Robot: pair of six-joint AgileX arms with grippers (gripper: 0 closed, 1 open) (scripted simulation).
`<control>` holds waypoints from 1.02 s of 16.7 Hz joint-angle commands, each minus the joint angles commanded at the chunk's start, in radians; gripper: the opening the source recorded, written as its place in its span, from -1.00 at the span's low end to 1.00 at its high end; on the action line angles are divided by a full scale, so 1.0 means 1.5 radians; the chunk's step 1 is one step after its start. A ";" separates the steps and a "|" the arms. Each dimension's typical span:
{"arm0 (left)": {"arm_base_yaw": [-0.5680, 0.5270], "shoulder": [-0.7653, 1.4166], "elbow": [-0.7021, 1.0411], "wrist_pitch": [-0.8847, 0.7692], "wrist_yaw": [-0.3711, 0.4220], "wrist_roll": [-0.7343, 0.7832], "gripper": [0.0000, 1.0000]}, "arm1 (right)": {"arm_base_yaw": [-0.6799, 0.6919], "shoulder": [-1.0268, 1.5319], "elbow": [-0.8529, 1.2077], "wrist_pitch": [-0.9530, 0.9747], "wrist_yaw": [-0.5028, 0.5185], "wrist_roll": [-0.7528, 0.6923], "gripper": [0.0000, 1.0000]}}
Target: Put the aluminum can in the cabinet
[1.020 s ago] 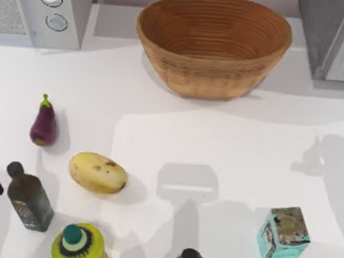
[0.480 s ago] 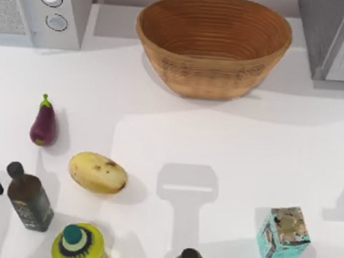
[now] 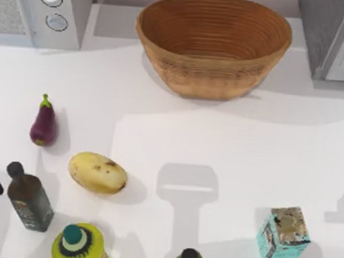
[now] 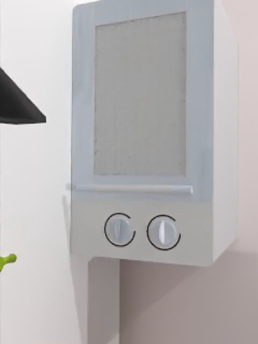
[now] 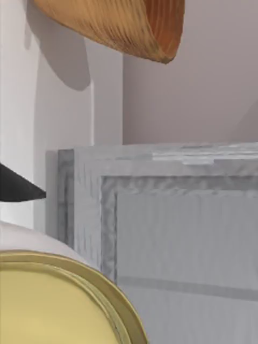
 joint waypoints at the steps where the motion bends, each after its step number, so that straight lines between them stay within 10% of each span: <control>1: 0.000 0.000 0.000 0.000 0.000 0.000 1.00 | 0.002 0.014 0.014 -0.004 0.002 0.000 -1.00; 17: 0.000 0.000 0.000 0.000 0.000 0.000 1.00 | 0.093 0.672 0.877 -0.214 0.099 0.009 -1.00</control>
